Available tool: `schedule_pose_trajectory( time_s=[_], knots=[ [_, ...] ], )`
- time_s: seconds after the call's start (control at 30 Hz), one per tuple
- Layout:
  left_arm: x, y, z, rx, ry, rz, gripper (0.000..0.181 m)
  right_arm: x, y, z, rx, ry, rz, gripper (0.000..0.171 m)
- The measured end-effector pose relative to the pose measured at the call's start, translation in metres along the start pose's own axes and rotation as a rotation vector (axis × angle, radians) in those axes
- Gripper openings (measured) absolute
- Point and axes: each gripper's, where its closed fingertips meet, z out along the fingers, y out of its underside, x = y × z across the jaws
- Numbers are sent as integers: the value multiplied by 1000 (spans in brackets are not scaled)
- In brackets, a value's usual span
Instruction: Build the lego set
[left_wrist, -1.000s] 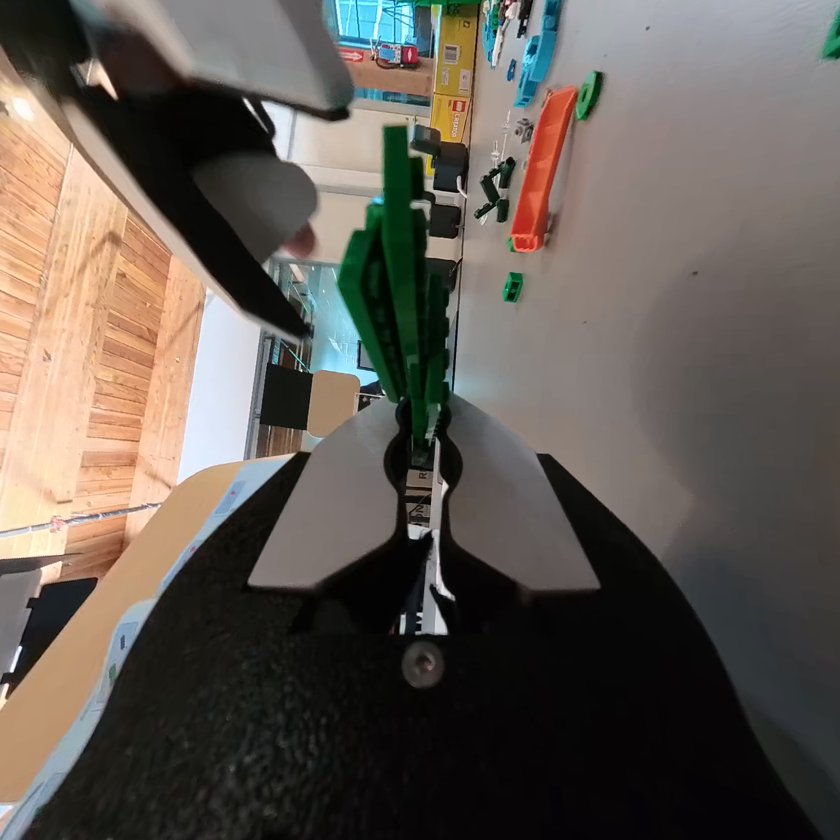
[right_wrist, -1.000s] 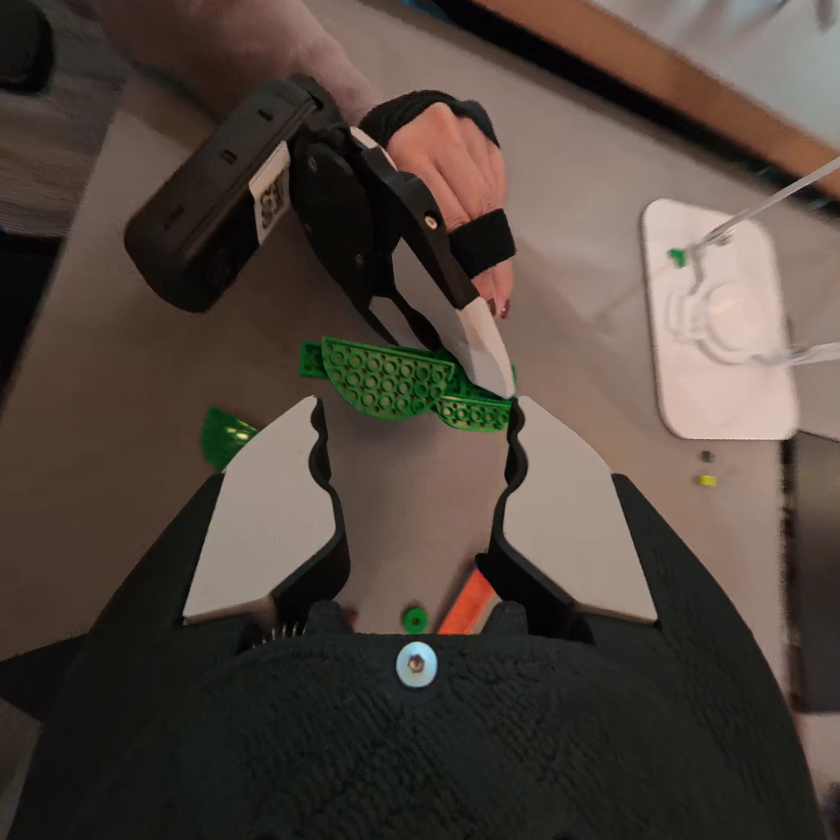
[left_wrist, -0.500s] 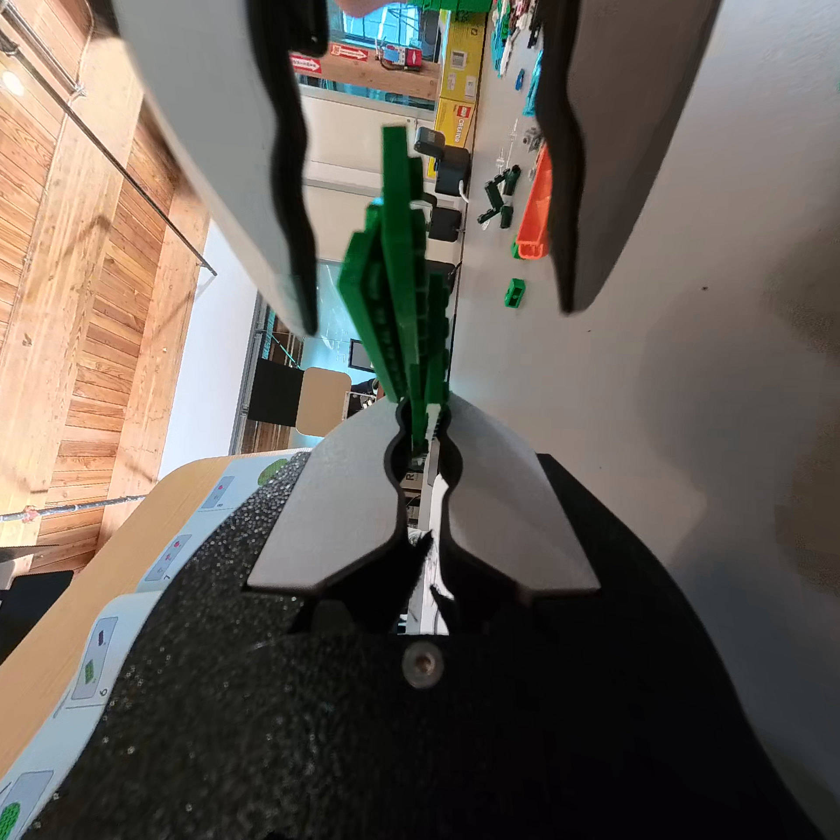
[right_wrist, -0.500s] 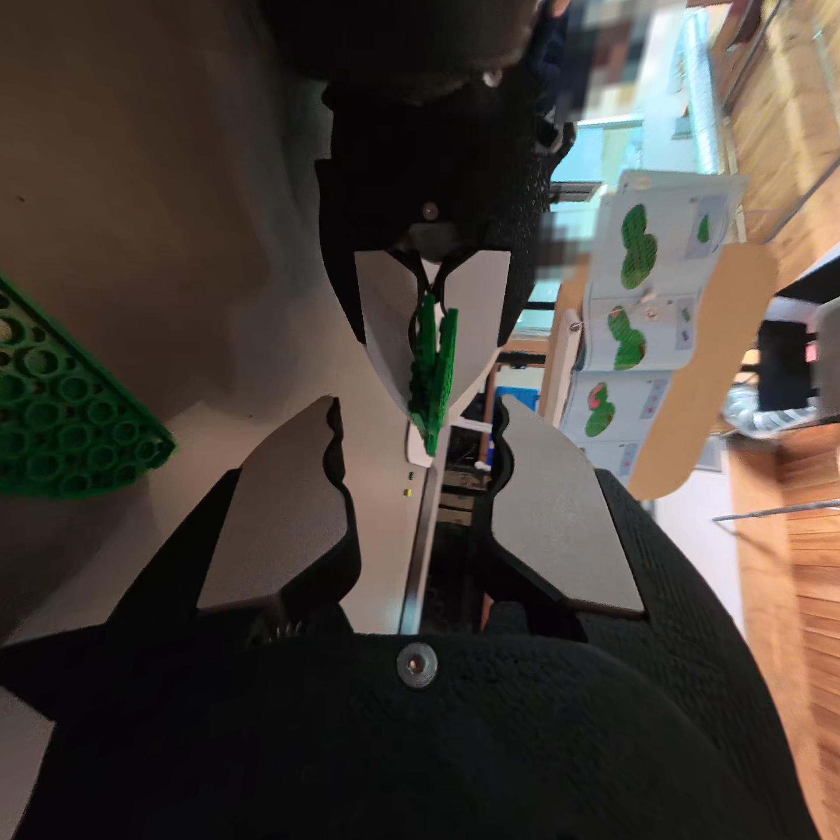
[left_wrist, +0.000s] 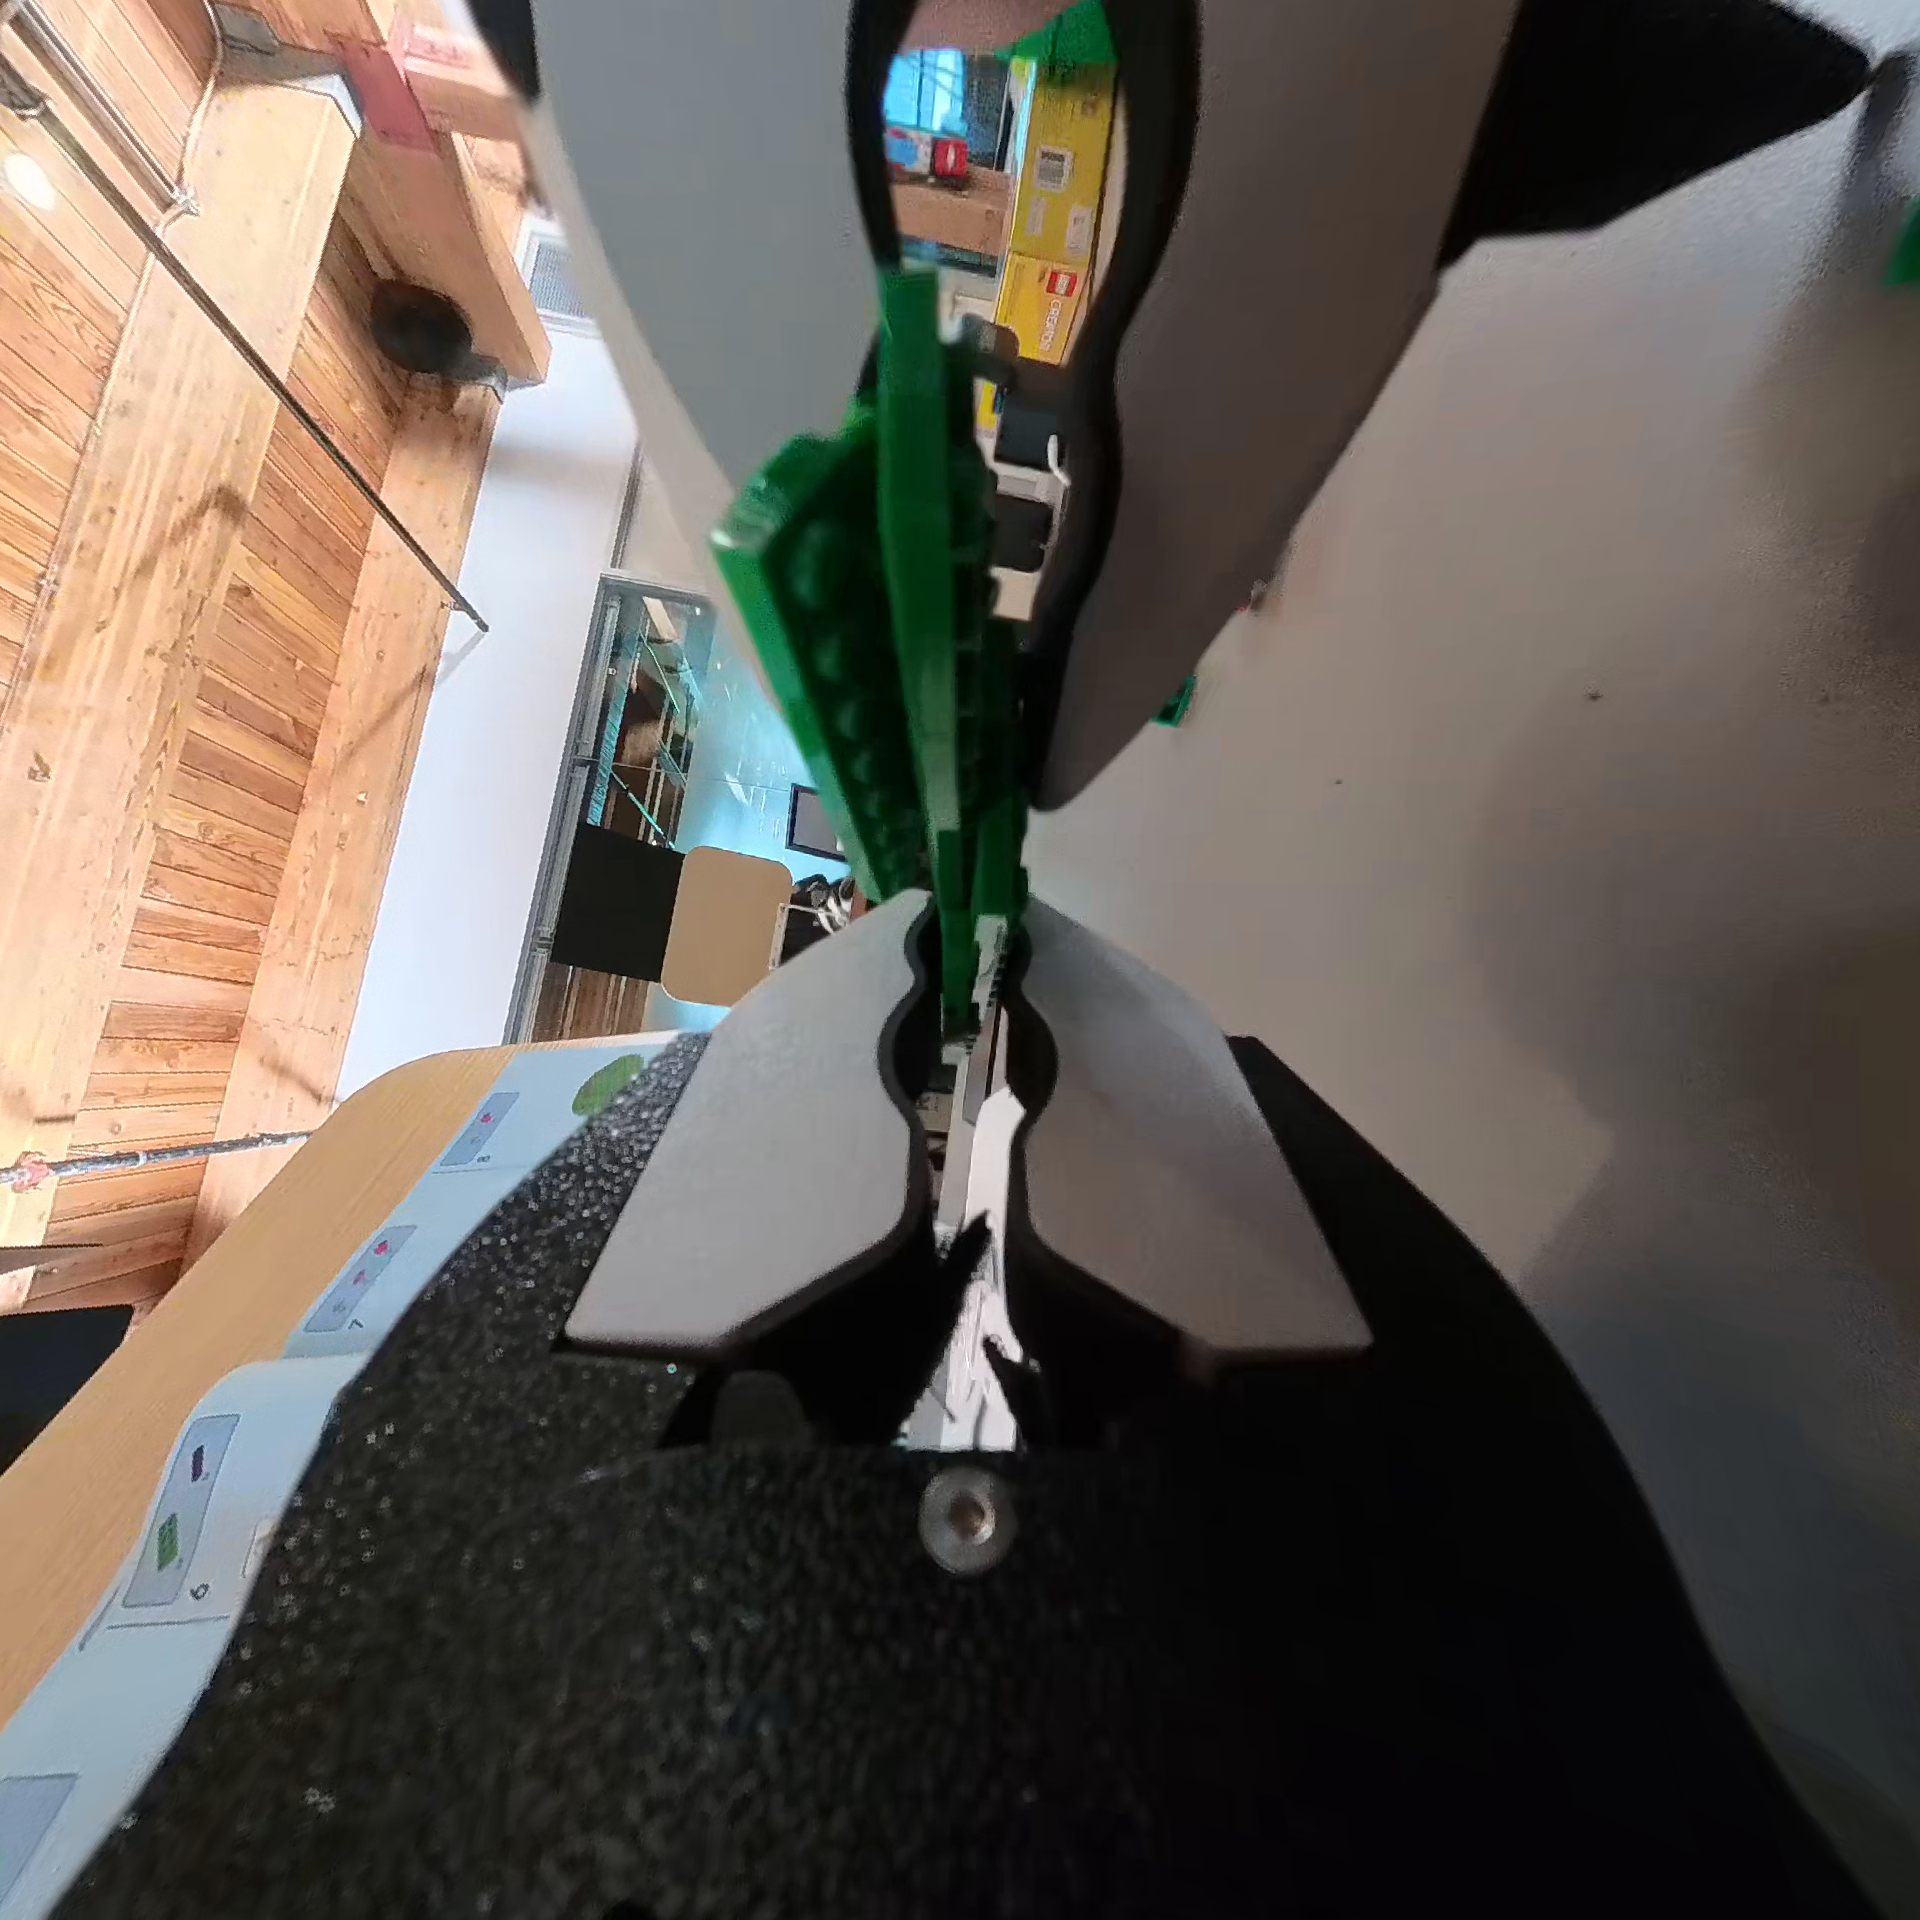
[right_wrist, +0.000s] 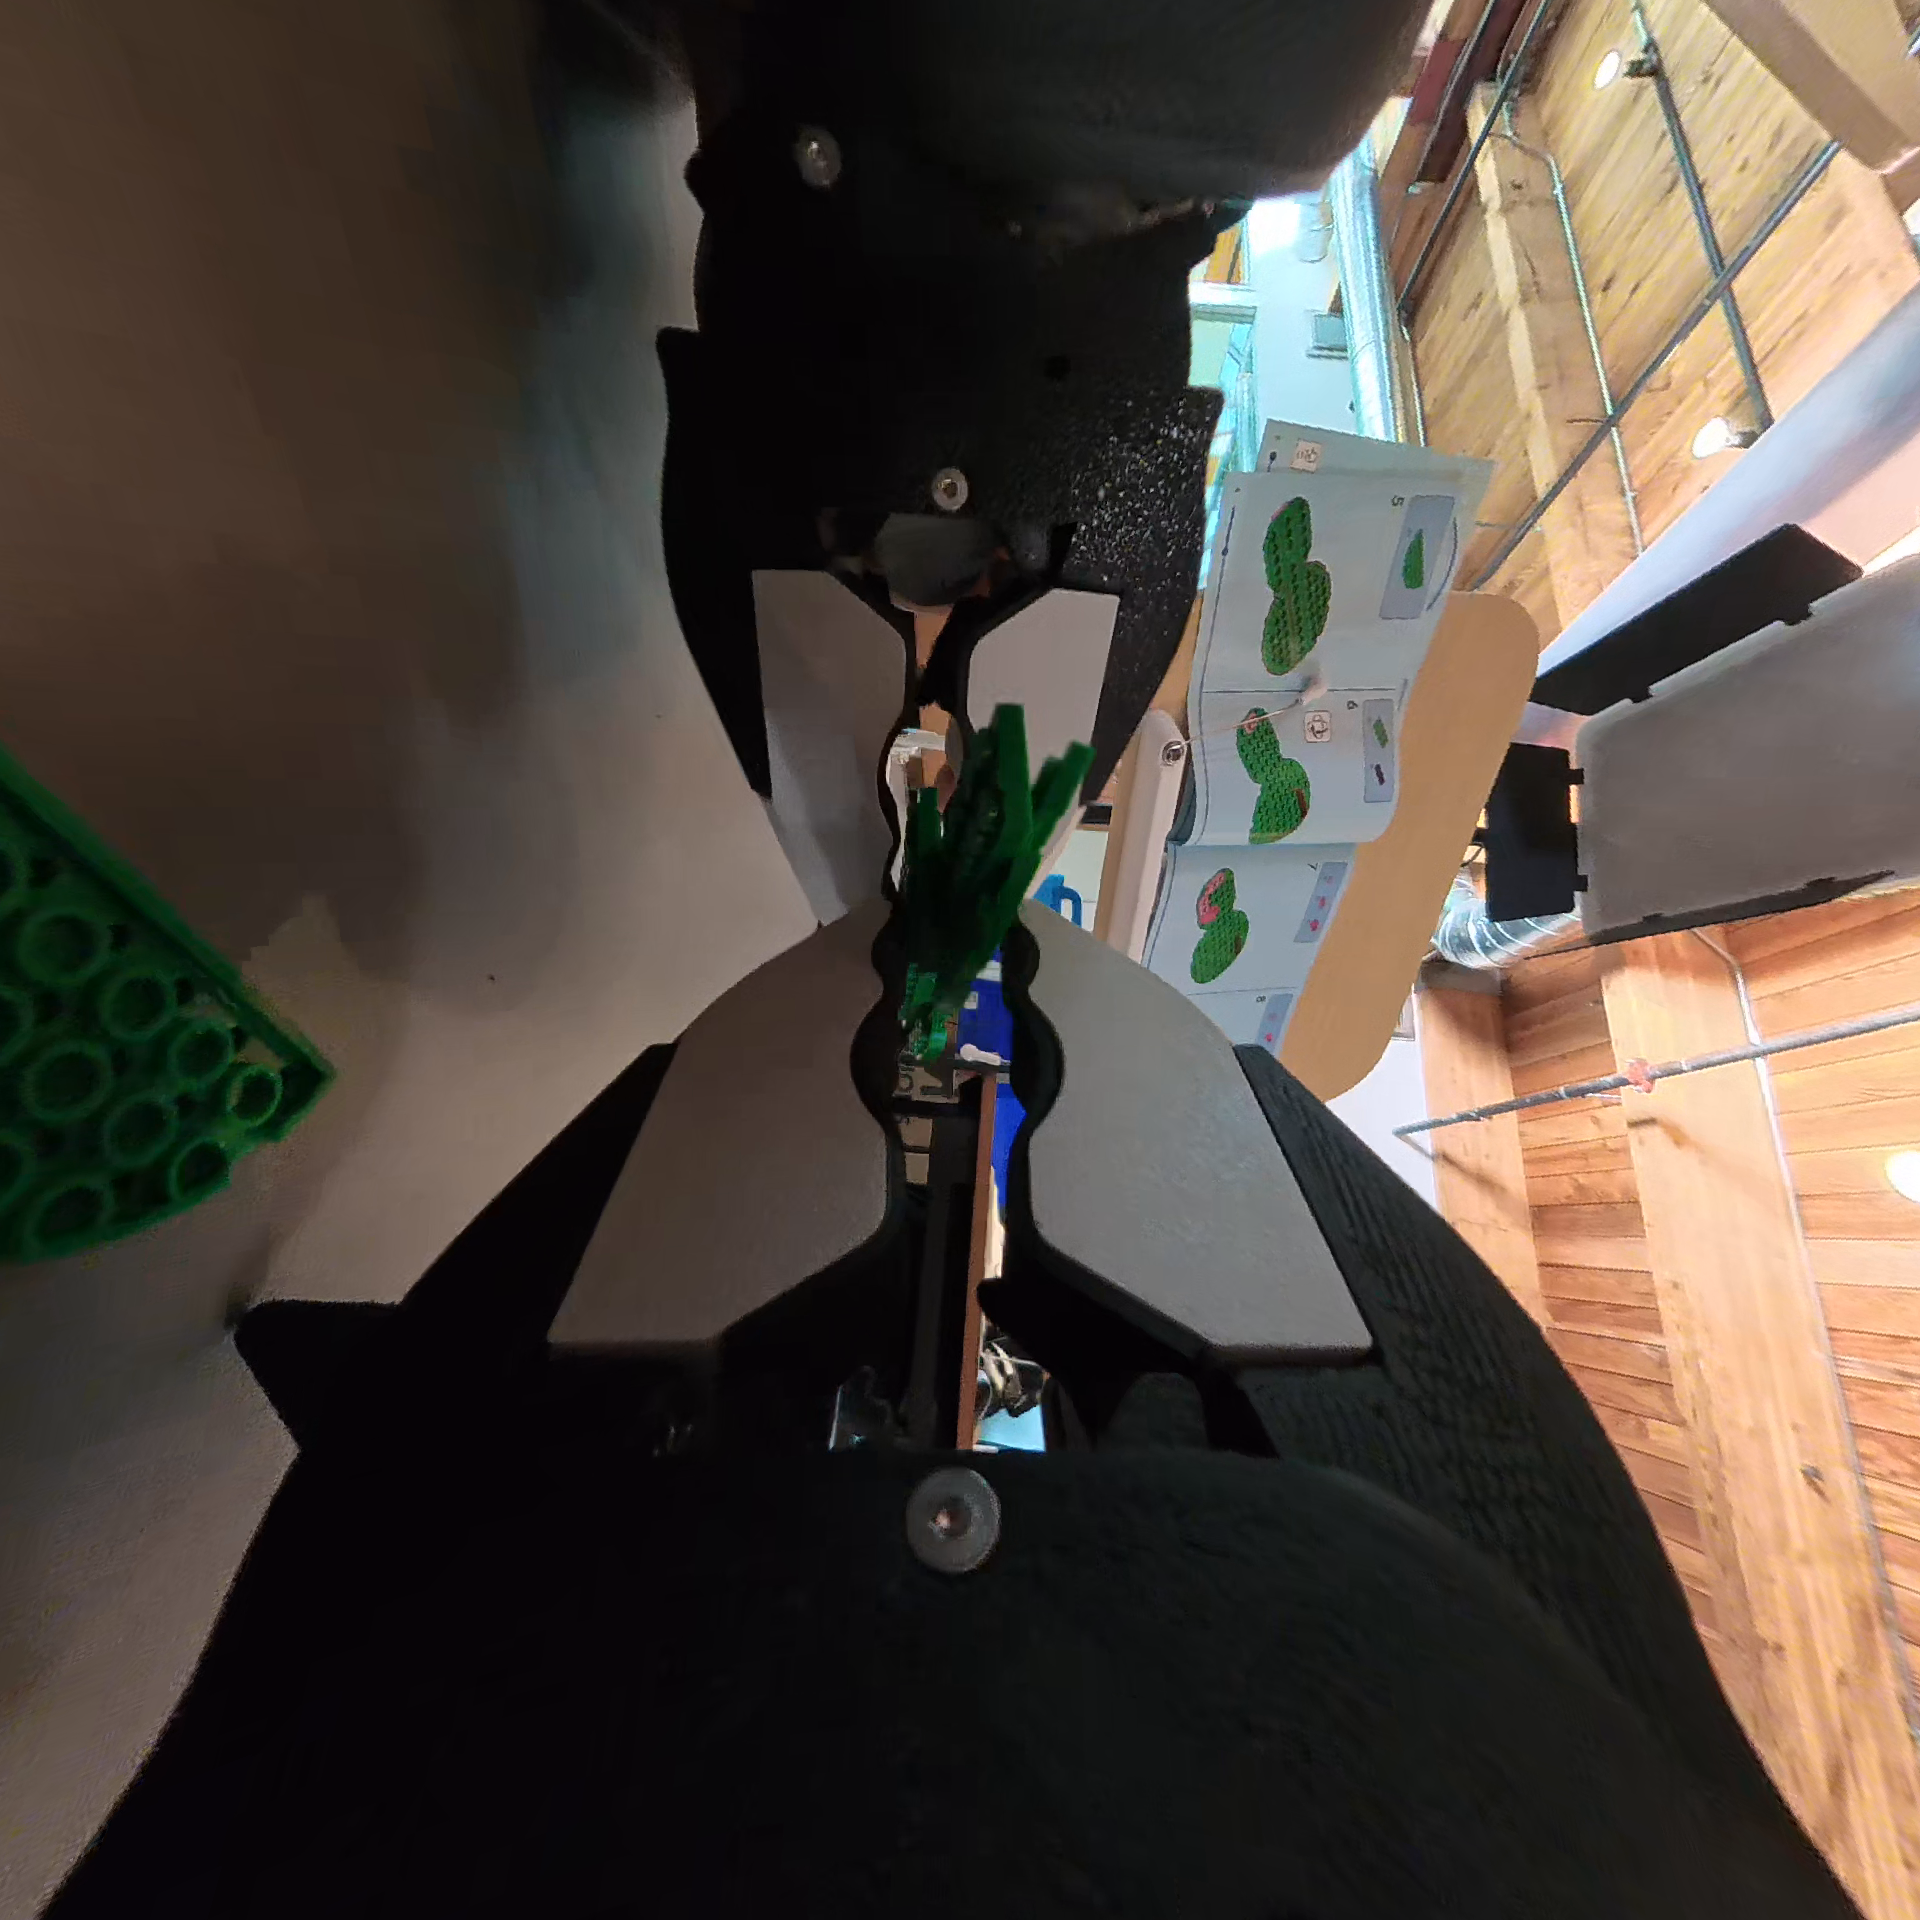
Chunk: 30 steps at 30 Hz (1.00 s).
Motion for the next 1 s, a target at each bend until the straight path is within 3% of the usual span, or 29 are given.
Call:
schedule_pose_trajectory(
  time_s=[0.53,0.87,1.0],
  knots=[
    [3,1,1,-6,17,10,9,-4,0,-6,-3,-100,27,13],
    [6,-12,0,32,45,-25,8,-7,-3,1,-14,-130,104,34],
    [7,-17,-2,49,49,-17,8,-10,-8,3,-5,-123,61,28]
  ],
)
